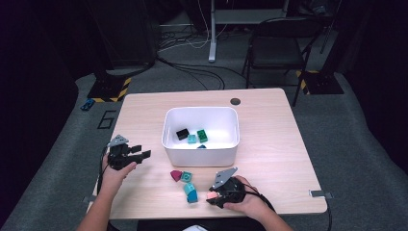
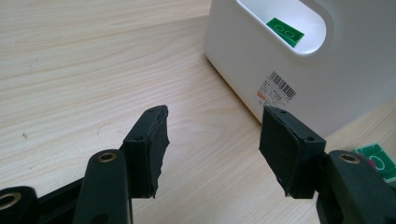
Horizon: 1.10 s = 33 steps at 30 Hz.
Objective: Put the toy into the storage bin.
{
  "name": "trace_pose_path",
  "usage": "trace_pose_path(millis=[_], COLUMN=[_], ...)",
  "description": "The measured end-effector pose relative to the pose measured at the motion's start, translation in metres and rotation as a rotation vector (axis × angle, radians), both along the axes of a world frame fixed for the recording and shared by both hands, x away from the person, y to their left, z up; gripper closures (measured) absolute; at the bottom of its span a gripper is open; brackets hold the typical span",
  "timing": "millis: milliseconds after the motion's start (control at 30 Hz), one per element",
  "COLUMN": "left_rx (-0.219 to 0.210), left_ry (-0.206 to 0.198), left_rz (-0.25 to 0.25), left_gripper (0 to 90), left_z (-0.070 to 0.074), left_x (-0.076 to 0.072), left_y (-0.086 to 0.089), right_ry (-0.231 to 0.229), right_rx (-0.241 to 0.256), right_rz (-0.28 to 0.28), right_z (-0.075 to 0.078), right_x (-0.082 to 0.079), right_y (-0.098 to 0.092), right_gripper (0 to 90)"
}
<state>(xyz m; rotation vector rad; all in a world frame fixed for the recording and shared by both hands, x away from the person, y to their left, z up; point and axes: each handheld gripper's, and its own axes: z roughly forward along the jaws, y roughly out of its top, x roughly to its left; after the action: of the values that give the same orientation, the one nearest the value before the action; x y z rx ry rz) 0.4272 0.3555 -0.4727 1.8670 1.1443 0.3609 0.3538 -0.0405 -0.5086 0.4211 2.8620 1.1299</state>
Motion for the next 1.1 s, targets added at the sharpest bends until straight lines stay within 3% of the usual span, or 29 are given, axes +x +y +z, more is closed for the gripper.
trace_pose_path(millis=[533,967,1100], left_rx=[0.005,0.008,0.011], left_ry=[0.002,0.005,0.003], left_rz=[-0.005,-0.004,-0.007], left_gripper=[41.6,41.6,41.6], left_z=[-0.001,-0.001,-0.001], left_x=[0.0,0.0,0.0], left_y=[0.0,0.0,-0.001], right_ry=[-0.013,0.004,0.01], right_rx=[0.021,0.074,0.069], right_rz=[-0.031,-0.062,-0.066], right_z=[0.007,0.026,0.032], right_x=[0.004,0.008,0.012], right_y=[-0.003,-0.008,-0.007], right_gripper=[56.0,56.0,56.0])
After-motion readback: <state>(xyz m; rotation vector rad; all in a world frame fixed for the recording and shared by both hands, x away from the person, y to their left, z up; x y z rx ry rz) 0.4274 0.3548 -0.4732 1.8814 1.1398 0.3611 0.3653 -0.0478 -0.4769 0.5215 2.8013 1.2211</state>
